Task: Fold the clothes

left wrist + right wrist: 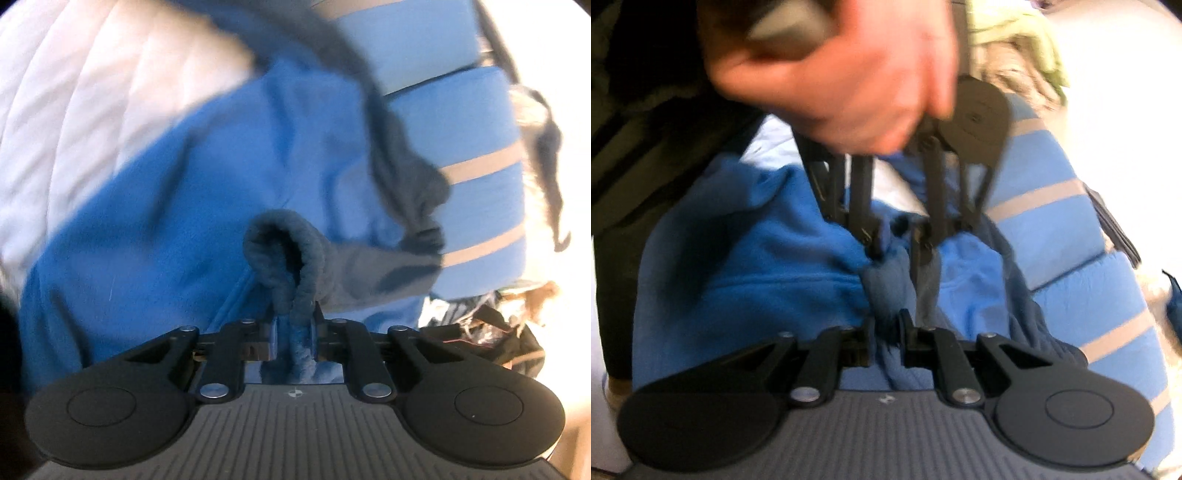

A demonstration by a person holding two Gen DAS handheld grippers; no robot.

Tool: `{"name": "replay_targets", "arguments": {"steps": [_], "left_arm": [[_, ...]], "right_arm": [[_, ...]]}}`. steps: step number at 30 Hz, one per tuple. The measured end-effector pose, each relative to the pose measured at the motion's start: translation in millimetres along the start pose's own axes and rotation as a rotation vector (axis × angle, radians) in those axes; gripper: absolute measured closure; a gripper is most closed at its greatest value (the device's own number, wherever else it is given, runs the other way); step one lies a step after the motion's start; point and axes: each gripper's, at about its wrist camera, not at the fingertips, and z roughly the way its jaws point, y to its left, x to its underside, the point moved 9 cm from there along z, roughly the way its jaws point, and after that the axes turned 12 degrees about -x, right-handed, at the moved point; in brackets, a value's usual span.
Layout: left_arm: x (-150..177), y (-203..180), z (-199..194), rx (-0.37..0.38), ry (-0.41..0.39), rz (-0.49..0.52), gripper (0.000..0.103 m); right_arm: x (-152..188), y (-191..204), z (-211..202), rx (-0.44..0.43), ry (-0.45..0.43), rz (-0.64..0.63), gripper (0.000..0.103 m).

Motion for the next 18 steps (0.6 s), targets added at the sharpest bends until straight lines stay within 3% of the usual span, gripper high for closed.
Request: {"name": "replay_targets", "arguments": {"steps": [2,4,13,18], "left_arm": [[-12,-13,-14,0.011,-0.036,0.050,0.092],[-22,-27,-27,0.014,-0.067,0.105,0.092],[-54,-74,-64,-0.007,-0.158,0.288,0.092],[-72,-94,-83,-0.058,-0.206,0.381,0.092]], "right_arm": [[-2,-19,-14,-0.005,-0.019,0.085,0.059],[0,-44,-31,-0.006,-0.049,0.179,0.033],[29,-184,-151,-0.024,-0.215,0.649,0.011],[45,-241,-231,-0.069,-0.343,0.902,0.006]]}}
